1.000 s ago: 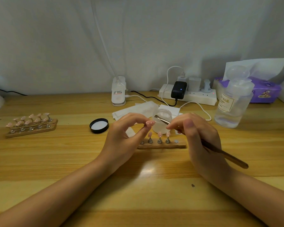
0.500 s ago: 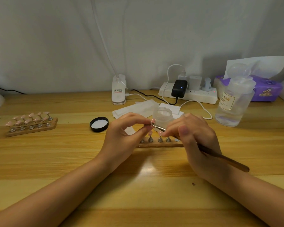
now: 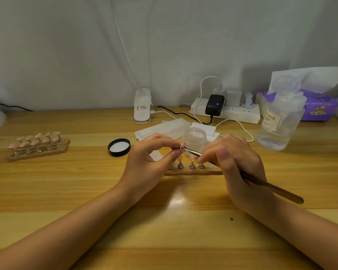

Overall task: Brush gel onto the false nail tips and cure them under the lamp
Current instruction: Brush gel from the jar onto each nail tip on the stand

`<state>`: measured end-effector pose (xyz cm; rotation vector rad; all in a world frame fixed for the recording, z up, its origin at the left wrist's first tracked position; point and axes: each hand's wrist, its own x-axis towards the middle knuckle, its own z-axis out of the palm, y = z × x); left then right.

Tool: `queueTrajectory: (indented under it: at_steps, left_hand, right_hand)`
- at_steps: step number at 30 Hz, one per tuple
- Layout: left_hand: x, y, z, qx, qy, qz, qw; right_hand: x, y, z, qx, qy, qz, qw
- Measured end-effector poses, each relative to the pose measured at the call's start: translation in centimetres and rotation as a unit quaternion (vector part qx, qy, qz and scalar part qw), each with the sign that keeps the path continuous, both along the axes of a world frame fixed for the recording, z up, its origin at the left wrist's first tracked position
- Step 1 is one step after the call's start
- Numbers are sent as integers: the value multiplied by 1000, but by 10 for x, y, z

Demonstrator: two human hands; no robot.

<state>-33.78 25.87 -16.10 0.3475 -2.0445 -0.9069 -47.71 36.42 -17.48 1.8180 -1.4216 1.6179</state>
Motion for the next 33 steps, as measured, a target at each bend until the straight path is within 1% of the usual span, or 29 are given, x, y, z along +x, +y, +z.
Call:
queueTrajectory:
  at_steps: [2,7,9,12,15,17,20,22,26,29,33]
  left_hand:
    - [0,0,0,5,-4,-1,1000]
    - [0,0,-1,8,-7,1,1000]
    - [0,0,0,8,-7,-2,1000]
    - [0,0,0,8,-4,-5,1000]
    - [0,0,0,5,-1,-7,1000]
    - [0,-1,-1,6,-4,-4,1000]
    - [-1,-1,-1,10,-5,2,1000]
    - [-1,0,-1,10,-6,2,1000]
    - [1,1,0,10,-8,-4,1000]
    - [1,1,1,2,-6,-8,1000]
    - [1,1,1,7,-6,-5,1000]
  right_hand:
    - [-1,0,0,12,-10,-10,1000]
    - [-2,2,2,51,-70,-13,996]
    - [-1,3,2,35,-51,-6,998]
    - [0,2,2,11,6,0,1000]
    - [0,1,0,11,33,-10,999]
    - [-1,1,0,21,16,-20,999]
    - [-2,1,1,44,-40,-29,998]
    - [-3,1,2,51,-59,-30,997]
    - [-1,2,1,14,6,-7,1000]
    - [0,2,0,13,42,-14,999]
    - [-2,1,-1,31,0,-27,999]
